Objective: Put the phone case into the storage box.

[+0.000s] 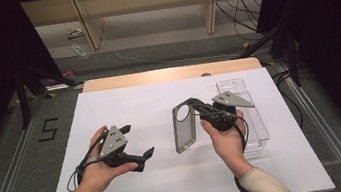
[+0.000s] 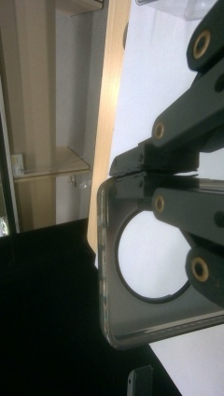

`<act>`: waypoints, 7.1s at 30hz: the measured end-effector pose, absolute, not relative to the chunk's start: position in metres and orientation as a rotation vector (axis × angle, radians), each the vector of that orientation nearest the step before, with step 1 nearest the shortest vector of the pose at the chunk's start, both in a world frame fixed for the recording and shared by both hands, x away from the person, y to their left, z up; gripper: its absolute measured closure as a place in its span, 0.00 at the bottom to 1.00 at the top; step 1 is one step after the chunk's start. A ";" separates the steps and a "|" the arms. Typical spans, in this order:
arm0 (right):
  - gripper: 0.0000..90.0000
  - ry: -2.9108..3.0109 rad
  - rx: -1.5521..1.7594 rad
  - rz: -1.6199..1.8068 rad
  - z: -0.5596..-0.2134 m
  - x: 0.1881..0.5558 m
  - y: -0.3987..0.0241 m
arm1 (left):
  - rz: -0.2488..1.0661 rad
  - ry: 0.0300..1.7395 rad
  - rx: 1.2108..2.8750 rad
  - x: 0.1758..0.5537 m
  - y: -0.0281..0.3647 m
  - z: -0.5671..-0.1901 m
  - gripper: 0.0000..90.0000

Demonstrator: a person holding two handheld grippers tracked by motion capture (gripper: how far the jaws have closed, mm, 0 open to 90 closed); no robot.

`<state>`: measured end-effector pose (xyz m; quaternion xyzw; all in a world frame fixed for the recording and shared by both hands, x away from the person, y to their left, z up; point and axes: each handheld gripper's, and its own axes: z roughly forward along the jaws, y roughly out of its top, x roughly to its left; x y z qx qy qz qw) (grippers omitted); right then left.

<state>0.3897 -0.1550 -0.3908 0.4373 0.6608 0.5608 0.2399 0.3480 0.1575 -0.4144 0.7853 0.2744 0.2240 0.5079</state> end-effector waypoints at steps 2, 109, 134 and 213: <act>0.99 1.804 1.202 1.533 -0.390 0.390 -0.156 | 0.540 0.661 1.894 0.348 0.158 -0.415 0.00; 0.99 1.513 1.296 1.512 -0.347 0.399 -0.236 | 0.549 0.678 1.882 0.348 0.166 -0.416 0.00; 0.99 1.464 1.304 1.508 -0.340 0.397 -0.247 | 0.551 0.679 1.878 0.348 0.166 -0.416 0.00; 0.99 1.374 1.317 1.446 -0.332 0.396 -0.275 | 0.550 0.681 1.873 0.349 0.166 -0.415 0.00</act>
